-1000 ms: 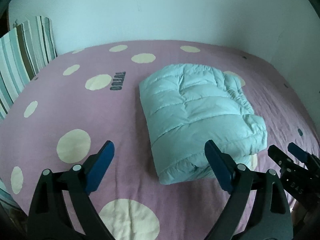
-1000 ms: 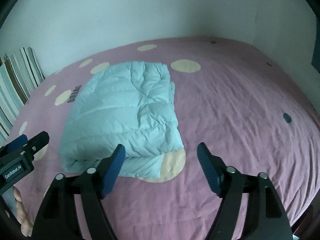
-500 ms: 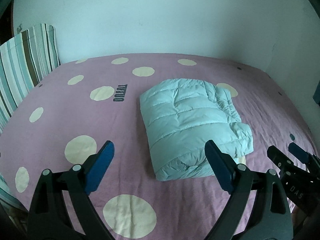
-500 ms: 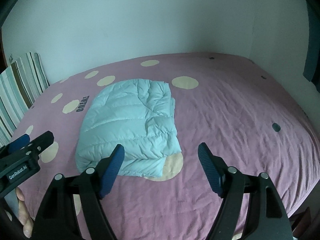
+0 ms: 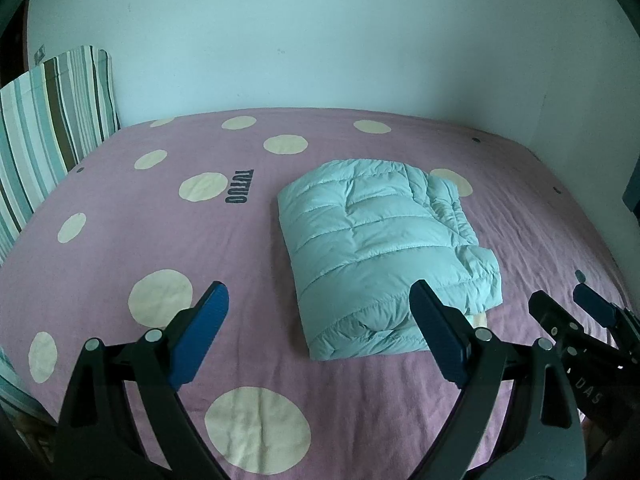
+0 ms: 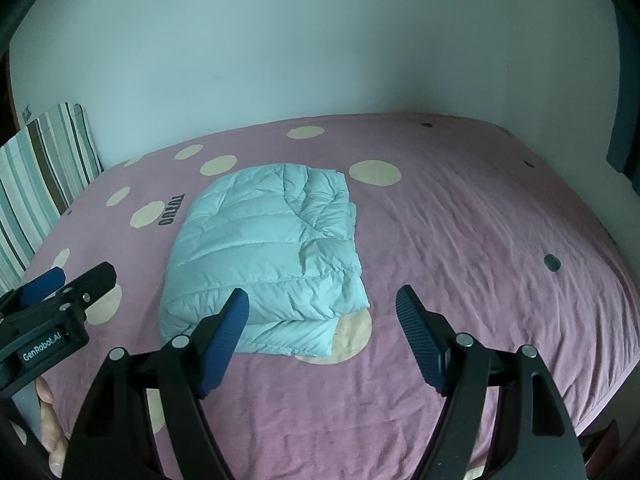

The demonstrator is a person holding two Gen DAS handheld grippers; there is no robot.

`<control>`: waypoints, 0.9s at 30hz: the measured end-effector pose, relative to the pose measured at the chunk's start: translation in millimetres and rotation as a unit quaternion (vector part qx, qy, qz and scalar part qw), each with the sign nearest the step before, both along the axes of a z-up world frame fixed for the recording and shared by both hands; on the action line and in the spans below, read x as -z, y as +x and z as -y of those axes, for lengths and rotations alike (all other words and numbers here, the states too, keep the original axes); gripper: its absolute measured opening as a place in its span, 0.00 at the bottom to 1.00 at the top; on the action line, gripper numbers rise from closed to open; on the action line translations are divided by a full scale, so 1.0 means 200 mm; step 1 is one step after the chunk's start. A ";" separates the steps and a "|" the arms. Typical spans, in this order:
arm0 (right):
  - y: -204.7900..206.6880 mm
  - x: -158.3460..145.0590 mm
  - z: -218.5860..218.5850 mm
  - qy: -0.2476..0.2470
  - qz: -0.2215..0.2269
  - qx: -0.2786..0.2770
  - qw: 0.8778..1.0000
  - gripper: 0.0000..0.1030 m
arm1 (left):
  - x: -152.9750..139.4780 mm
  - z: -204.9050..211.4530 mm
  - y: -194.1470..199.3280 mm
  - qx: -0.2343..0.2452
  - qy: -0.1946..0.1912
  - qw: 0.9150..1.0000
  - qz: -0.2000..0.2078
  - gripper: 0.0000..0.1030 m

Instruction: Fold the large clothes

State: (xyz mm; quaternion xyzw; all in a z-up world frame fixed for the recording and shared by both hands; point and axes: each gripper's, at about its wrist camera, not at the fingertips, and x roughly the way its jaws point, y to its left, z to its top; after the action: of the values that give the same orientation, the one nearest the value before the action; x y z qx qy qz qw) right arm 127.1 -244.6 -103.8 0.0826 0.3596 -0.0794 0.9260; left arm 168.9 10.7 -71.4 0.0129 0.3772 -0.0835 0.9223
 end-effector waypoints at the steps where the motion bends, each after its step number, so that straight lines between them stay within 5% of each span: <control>1: 0.00 0.00 0.00 0.000 0.001 0.000 1.000 0.73 | 0.00 0.00 0.00 0.000 0.000 1.000 0.000 0.89; 27: 0.00 -0.03 -0.05 -0.005 0.008 -0.004 1.000 0.73 | -0.01 -0.02 -0.03 -0.006 0.001 1.000 0.006 0.89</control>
State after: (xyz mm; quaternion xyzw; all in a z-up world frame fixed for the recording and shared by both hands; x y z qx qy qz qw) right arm 126.6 -235.5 -98.2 0.0774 0.3526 -0.0763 0.9294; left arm 163.2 15.1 -69.4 0.0118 0.3715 -0.0780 0.9251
